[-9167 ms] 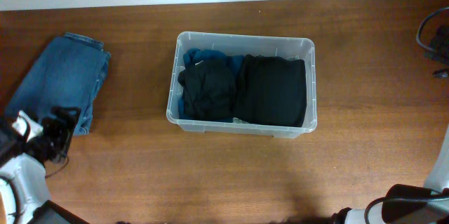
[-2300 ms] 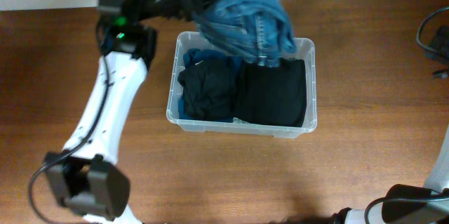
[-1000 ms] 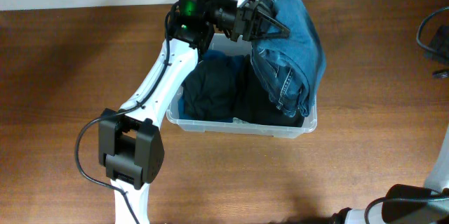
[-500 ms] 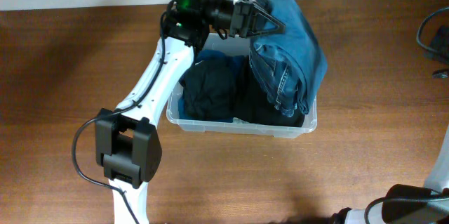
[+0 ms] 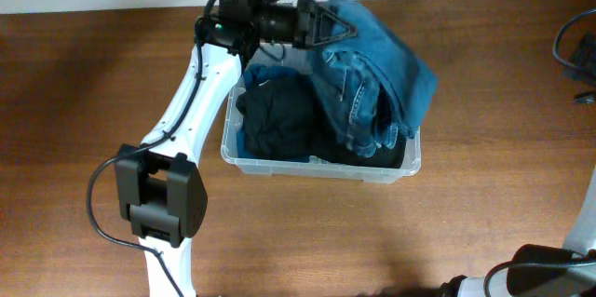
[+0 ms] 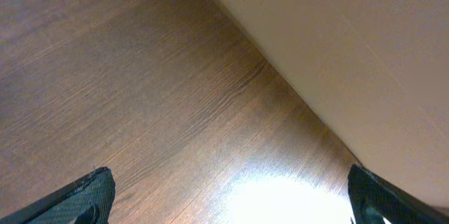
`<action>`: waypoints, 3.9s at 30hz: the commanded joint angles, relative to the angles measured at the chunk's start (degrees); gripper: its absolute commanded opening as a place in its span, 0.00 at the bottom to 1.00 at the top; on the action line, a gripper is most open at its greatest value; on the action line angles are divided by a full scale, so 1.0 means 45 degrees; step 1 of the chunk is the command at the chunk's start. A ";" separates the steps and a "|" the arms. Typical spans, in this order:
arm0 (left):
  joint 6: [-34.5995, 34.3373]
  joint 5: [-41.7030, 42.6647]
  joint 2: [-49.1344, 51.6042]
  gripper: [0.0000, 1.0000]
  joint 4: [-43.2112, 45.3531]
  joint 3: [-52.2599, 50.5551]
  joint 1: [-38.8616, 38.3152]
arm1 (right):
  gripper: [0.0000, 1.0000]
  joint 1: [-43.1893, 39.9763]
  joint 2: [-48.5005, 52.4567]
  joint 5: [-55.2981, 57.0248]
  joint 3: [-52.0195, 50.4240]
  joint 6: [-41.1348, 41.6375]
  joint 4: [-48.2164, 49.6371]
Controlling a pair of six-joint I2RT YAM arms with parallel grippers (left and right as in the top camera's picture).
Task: Pack container
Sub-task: 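Carry the jeans over the bin's right half with the left gripper, then lay the jeans flat across the bin and release them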
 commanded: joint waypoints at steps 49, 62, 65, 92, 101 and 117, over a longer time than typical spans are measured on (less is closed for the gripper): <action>0.6980 -1.0686 -0.4488 0.00 -0.3784 0.1010 -0.3623 | 0.98 -0.0019 0.0000 0.0155 0.0063 0.0189 0.0034; 1.0137 -0.7946 -0.3055 0.00 -0.5921 0.1010 -0.3895 | 0.99 -0.0019 0.0000 0.0155 0.0063 0.0189 0.0034; 1.0608 -0.9787 -0.3084 0.00 -0.7480 0.1010 -0.3895 | 0.98 -0.0019 0.0000 0.0155 0.0063 0.0189 0.0029; 1.1346 -2.0507 -0.3036 0.00 -1.2740 0.1010 -0.3002 | 0.98 -0.0019 0.0000 0.0151 0.0063 0.0189 0.0034; 1.0433 -2.1148 -0.3026 0.02 -1.3896 0.1001 -0.3002 | 0.99 -0.0019 0.0000 0.0151 0.0063 0.0189 0.0029; 0.9515 -2.1245 -0.3021 0.99 -1.4732 0.0986 -0.2472 | 0.98 -0.0019 0.0000 0.0151 0.0063 0.0189 0.0034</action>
